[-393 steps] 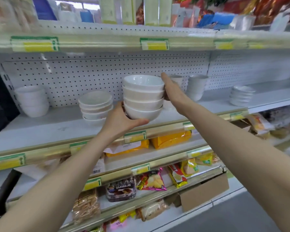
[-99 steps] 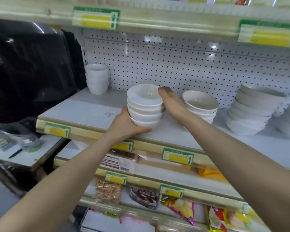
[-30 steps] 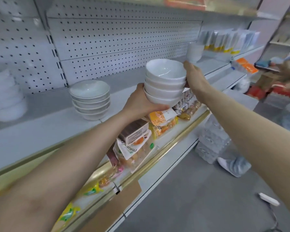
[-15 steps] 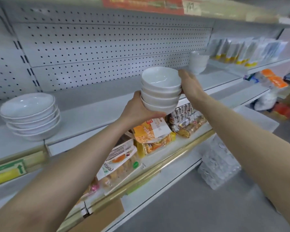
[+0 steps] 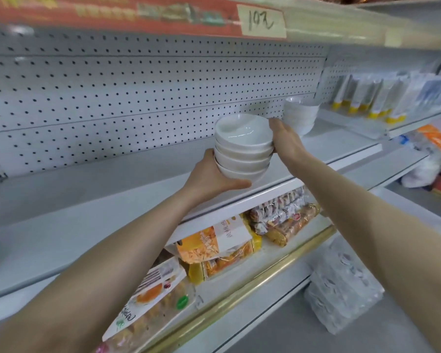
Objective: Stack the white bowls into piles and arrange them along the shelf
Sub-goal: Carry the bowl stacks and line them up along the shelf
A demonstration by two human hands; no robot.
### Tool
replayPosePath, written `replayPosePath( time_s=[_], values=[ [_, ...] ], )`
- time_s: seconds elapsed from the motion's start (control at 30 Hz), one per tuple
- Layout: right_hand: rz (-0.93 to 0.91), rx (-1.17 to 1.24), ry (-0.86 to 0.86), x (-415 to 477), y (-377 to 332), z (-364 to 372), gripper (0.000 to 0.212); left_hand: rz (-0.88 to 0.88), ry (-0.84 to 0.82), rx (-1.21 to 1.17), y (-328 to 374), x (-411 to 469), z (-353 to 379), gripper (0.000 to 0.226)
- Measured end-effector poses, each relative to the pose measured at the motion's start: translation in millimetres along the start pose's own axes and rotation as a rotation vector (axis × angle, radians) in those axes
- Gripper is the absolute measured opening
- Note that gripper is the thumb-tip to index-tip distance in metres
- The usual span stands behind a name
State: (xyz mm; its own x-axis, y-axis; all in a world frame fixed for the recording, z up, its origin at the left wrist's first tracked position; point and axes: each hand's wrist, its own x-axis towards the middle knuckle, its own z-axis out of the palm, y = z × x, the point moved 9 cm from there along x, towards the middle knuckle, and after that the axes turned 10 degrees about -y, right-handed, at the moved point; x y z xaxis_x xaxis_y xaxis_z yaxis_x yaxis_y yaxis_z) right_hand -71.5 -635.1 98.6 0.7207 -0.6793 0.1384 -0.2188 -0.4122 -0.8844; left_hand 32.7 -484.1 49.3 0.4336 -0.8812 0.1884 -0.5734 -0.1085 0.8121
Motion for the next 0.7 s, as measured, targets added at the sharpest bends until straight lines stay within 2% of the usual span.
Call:
replayPosePath(
  time_s=[0.17, 0.27, 0.33, 0.43, 0.53, 0.63, 0.7],
  values=[
    [-0.008, 0.007, -0.05, 44, 29, -28, 0.028, -0.054, 0.039, 0.029, -1, 49, 28, 0.083],
    [-0.01, 0.001, -0.091, 71, 46, -45, 0.027, -0.087, 0.072, 0.029, 4, 72, 47, 0.06],
    [-0.018, -0.002, -0.121, 88, 57, -58, 0.031, -0.097, 0.097, 0.043, 6, 90, 60, 0.055],
    [-0.028, -0.005, -0.173, 109, 69, -72, 0.037, -0.131, 0.138, 0.052, 4, 116, 79, 0.066],
    [-0.041, -0.034, -0.223, 127, 79, -82, 0.034, -0.175, 0.174, 0.054, 1, 136, 93, 0.065],
    [-0.041, -0.051, -0.254, 146, 87, -89, 0.046, -0.208, 0.191, 0.068, -1, 153, 100, 0.062],
    [-0.04, -0.054, -0.266, 162, 92, -90, 0.046, -0.229, 0.197, 0.065, -6, 167, 102, 0.067]
  ],
)
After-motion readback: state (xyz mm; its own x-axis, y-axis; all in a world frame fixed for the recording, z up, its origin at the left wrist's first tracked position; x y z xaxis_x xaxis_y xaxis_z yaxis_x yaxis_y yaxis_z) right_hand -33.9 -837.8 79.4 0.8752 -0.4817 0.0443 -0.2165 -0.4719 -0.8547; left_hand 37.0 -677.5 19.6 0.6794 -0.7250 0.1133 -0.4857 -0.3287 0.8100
